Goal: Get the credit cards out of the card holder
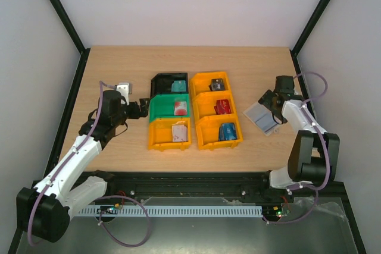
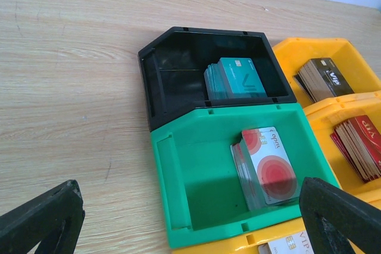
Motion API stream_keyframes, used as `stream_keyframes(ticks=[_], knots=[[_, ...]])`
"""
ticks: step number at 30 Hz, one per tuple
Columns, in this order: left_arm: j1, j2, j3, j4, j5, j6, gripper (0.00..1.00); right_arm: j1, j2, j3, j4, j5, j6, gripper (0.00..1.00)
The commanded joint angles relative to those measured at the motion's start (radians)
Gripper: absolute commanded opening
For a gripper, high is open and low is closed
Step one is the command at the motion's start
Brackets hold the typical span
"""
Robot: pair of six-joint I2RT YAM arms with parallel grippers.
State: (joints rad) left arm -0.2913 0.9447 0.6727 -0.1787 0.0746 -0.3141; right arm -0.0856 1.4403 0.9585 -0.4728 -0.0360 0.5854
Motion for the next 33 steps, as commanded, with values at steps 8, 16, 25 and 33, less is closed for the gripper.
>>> stream_keyframes(ticks=[8, 16, 25, 33], knots=[[0.007, -0.024, -0.013, 0.001, 0.019, 0.007, 0.99, -0.039, 0.174, -0.046, 0.063, 0.061, 0.065, 0.99], [0.009, -0.027, -0.019, 0.008, 0.019, 0.006, 0.99, -0.037, 0.242, -0.102, 0.092, 0.014, 0.067, 0.99], [0.01, -0.021, -0.011, 0.027, 0.016, 0.03, 0.99, -0.037, 0.293, -0.156, 0.139, -0.037, 0.055, 0.68], [0.014, -0.021, -0.004, 0.026, 0.007, 0.043, 0.99, -0.037, 0.296, -0.147, 0.154, -0.09, 0.023, 0.45]])
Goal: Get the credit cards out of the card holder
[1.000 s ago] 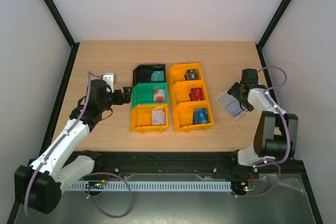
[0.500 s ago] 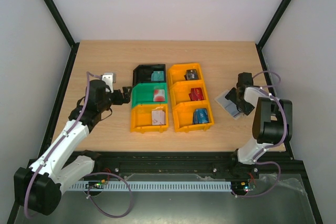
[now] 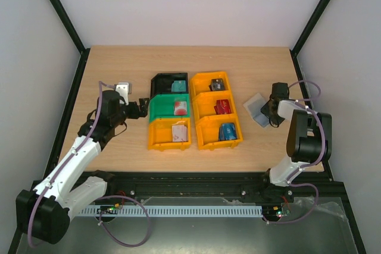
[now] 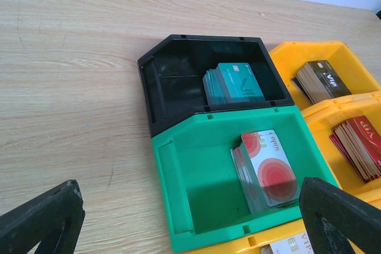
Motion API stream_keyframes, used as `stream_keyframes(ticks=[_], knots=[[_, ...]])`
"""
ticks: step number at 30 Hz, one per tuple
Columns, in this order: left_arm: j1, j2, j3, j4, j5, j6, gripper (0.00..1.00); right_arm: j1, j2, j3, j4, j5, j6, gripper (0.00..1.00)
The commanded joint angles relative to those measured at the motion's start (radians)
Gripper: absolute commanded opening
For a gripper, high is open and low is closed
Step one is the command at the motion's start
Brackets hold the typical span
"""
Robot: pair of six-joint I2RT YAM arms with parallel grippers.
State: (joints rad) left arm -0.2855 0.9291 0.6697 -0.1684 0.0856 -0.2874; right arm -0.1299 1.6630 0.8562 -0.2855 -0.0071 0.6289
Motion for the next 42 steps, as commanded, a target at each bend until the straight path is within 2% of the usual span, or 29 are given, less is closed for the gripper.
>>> stream_keyframes(ticks=[1, 11, 14, 20, 28, 38, 42], knots=[[0.01, -0.004, -0.001, 0.017, -0.004, 0.016, 0.99, 0.007, 0.071, -0.041, -0.035, -0.122, -0.026, 0.41], [0.011, -0.002, 0.001, 0.02, -0.006, 0.023, 1.0, 0.007, 0.039, -0.011, -0.071, -0.153, -0.057, 0.08], [0.012, -0.004, 0.001, 0.018, -0.006, 0.026, 0.99, 0.006, 0.027, 0.008, -0.088, -0.156, -0.066, 0.02], [0.011, -0.004, 0.001, 0.02, -0.006, 0.03, 1.0, 0.007, -0.014, 0.082, -0.151, -0.15, -0.113, 0.02], [0.012, -0.014, 0.002, 0.046, 0.036, 0.066, 1.0, 0.008, -0.077, 0.152, -0.203, -0.244, -0.136, 0.02], [0.0, -0.025, -0.023, 0.161, 0.266, 0.092, 0.99, 0.014, -0.157, 0.244, -0.283, -0.297, -0.136, 0.01], [-0.047, -0.018, -0.031, 0.195, 0.343, 0.116, 0.96, 0.046, -0.192, 0.308, -0.338, -0.297, -0.122, 0.02]])
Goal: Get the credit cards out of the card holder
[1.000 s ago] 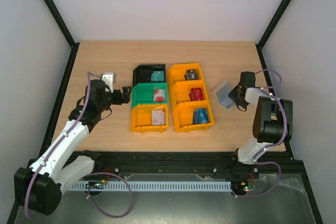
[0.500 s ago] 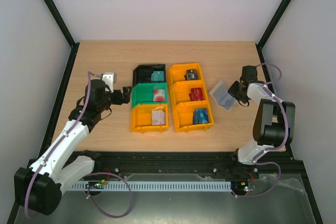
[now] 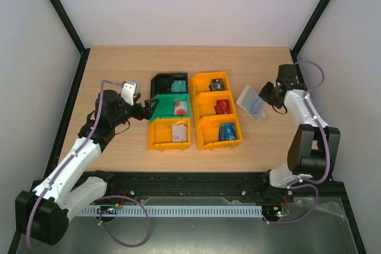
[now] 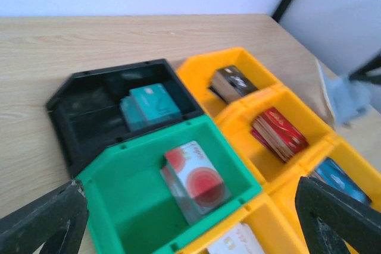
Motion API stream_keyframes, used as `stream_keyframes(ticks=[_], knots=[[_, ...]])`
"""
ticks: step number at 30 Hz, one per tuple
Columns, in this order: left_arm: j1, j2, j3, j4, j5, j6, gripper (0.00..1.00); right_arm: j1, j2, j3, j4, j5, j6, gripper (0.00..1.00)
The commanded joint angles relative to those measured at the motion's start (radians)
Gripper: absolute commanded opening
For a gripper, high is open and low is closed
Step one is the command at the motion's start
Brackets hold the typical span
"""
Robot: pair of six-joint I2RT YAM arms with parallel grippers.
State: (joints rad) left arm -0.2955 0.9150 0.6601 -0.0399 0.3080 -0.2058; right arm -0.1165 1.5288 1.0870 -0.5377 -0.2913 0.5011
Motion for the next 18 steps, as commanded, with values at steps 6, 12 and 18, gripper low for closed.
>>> stream_keyframes(ticks=[6, 12, 18], knots=[[-0.166, 0.02, -0.008, 0.118, 0.123, 0.12, 0.95, 0.169, -0.113, 0.285, -0.182, 0.019, 0.079, 0.02], [-0.299, 0.089, 0.022, 0.237, 0.074, 0.213, 1.0, 0.373, -0.113, 0.472, -0.208, 0.065, 0.205, 0.02], [-0.382, 0.197, 0.063, 0.469, -0.058, 0.306, 0.99, 0.583, -0.064, 0.591, -0.152, 0.069, 0.309, 0.02]])
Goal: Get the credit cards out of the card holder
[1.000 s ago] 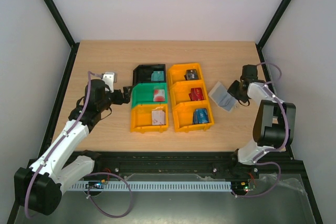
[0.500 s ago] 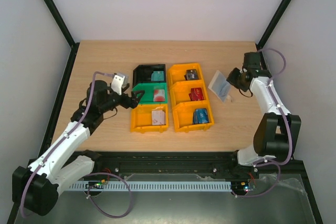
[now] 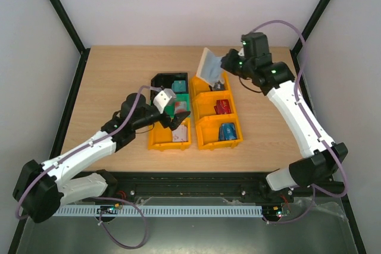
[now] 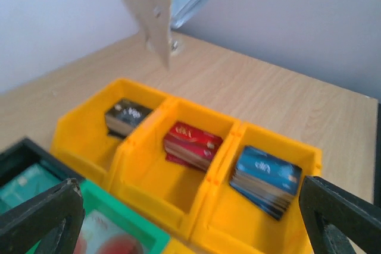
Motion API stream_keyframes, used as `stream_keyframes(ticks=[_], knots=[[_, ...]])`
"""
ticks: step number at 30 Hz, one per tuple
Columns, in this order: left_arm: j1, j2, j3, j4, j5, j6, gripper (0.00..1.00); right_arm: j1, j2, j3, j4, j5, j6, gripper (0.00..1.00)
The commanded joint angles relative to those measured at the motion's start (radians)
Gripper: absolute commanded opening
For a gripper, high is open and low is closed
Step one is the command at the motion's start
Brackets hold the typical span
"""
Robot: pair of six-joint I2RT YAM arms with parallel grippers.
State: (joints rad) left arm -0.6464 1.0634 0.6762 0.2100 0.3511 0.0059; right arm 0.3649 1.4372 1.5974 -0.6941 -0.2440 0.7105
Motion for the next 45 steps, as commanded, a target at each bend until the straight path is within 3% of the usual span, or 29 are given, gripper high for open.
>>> stream_keyframes(ticks=[1, 7, 14, 16, 19, 25, 27, 29, 30, 34, 38, 41, 45], knots=[[-0.033, 0.071, 0.047, 0.262, -0.135, 0.118, 0.99, 0.132, 0.041, 0.105, 0.008, 0.022, 0.111, 0.02], [-0.033, 0.117, 0.051, 0.394, -0.346, 0.237, 0.99, 0.269, 0.115, 0.232, 0.03, 0.012, 0.135, 0.02], [-0.033, 0.109, 0.047, 0.476, -0.416, 0.308, 0.99, 0.372, 0.193, 0.313, 0.054, -0.008, 0.135, 0.02], [-0.032, 0.109, 0.048, 0.495, -0.439, 0.32, 0.94, 0.389, 0.213, 0.348, 0.045, -0.012, 0.126, 0.01], [-0.027, 0.104, 0.049, 0.507, -0.461, 0.326, 0.75, 0.399, 0.222, 0.369, 0.041, -0.016, 0.116, 0.02], [-0.024, 0.077, 0.055, 0.483, -0.462, 0.289, 0.2, 0.399, 0.217, 0.368, 0.046, -0.017, 0.092, 0.02], [-0.025, 0.063, 0.061, 0.455, -0.448, 0.249, 0.07, 0.399, 0.215, 0.366, 0.058, -0.027, 0.076, 0.02], [-0.022, 0.043, 0.074, 0.413, -0.415, 0.195, 0.02, 0.399, 0.207, 0.367, 0.076, -0.045, 0.048, 0.02], [-0.016, 0.03, 0.081, 0.386, -0.376, 0.153, 0.02, 0.399, 0.201, 0.365, 0.093, -0.061, 0.024, 0.06], [0.078, -0.032, 0.118, 0.317, -0.077, -0.145, 0.02, 0.376, 0.127, 0.345, 0.161, -0.123, -0.141, 0.55], [0.227, -0.061, 0.112, 0.464, 0.197, -0.495, 0.02, 0.298, -0.065, 0.139, 0.399, -0.26, -0.255, 0.92], [0.277, -0.077, 0.111, 0.566, 0.259, -0.616, 0.02, 0.247, -0.217, -0.105, 0.676, -0.414, -0.237, 0.99], [0.277, -0.092, 0.125, 0.644, 0.363, -0.652, 0.02, 0.242, -0.228, -0.192, 0.784, -0.536, -0.19, 0.99]])
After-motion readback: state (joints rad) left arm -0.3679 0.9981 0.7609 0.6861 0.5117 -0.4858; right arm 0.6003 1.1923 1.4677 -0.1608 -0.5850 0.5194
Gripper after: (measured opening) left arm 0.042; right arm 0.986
